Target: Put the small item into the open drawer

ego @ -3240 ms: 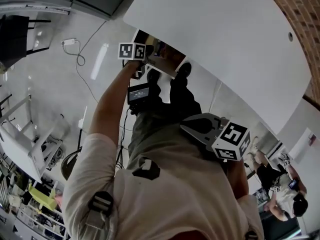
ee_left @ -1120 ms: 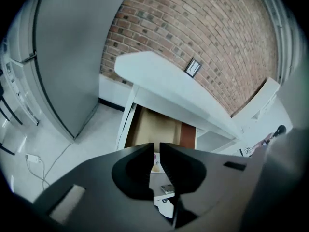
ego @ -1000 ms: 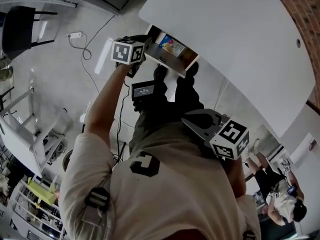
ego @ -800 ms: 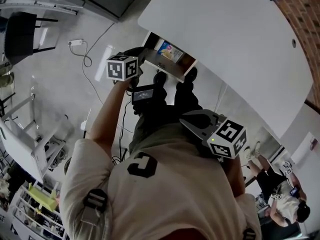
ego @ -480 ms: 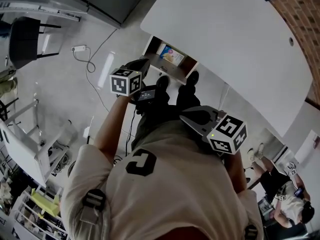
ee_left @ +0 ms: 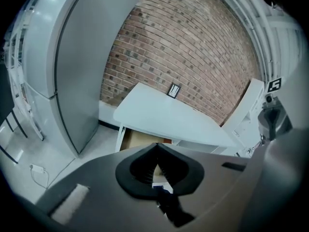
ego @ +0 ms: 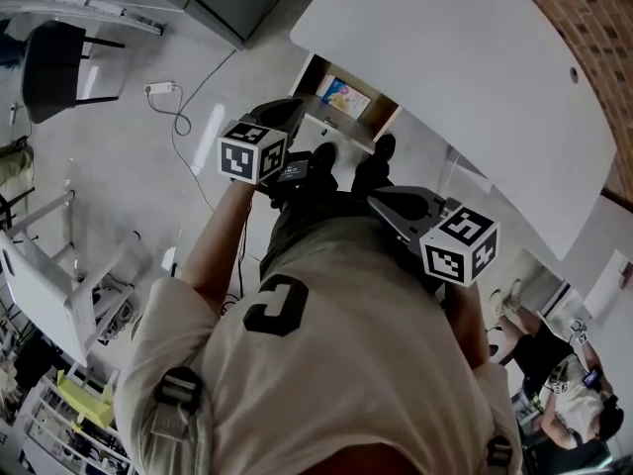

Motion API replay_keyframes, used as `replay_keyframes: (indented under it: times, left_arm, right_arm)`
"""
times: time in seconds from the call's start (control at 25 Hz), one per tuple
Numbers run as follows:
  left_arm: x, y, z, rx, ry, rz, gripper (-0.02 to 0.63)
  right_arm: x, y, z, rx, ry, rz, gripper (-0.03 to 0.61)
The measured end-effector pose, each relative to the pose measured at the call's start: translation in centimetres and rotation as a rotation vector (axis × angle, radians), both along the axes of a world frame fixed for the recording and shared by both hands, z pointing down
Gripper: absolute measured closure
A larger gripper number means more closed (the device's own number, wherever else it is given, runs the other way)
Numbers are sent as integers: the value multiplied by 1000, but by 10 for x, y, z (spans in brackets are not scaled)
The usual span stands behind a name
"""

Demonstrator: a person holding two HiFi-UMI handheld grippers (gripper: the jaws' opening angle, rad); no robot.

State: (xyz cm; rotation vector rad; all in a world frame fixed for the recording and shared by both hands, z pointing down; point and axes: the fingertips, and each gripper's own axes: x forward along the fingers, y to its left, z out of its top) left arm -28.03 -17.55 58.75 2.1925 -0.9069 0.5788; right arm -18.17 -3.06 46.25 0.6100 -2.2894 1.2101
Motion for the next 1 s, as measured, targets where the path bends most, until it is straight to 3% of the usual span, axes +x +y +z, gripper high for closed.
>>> replay_keyframes:
  times: [0.4, 0.64, 1.0]
  left_arm:
    - [7, 31, -39, 54, 103, 101, 609]
    - [33, 49, -76, 103, 175, 163, 609]
    - [84, 74, -106, 158, 148, 198, 609]
  right_arm:
    - [6, 15, -7, 15, 20, 116, 574]
    - [13, 25, -16, 73, 4, 92, 574]
    - [65, 44, -34, 149, -43, 128, 574]
